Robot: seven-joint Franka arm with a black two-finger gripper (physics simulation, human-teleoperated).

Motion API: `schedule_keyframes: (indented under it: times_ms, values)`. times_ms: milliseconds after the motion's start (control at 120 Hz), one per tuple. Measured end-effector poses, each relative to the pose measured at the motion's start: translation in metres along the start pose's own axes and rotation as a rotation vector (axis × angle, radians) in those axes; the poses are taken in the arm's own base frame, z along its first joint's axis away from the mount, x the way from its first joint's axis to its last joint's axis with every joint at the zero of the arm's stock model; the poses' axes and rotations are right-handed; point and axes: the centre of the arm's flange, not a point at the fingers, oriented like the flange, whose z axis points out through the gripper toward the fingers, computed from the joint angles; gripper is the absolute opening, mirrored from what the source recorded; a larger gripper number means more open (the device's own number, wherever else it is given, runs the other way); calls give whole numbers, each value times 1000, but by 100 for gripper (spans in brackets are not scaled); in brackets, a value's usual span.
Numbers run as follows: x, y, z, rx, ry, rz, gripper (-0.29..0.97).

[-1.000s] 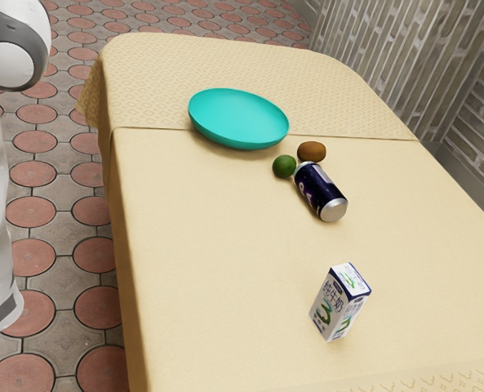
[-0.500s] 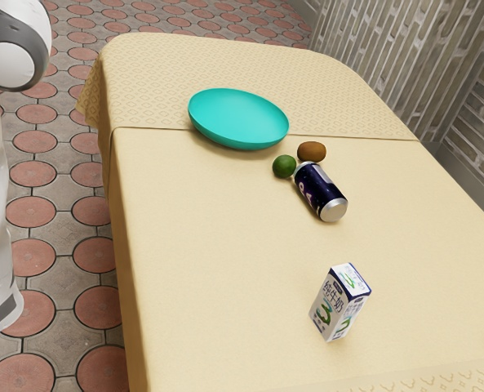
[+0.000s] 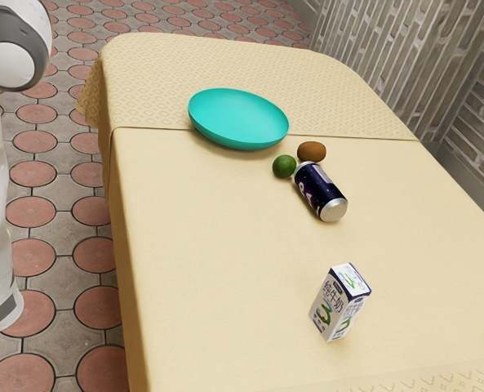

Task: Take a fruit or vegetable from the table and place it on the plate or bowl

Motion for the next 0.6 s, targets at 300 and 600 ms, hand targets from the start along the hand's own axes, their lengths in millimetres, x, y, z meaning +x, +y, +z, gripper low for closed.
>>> schedule_keyframes:
  times_ms: [300,600]
  values:
    - [76,0,17,0,-18,0,68]
    - [153,0,53,0,-28,0,68]
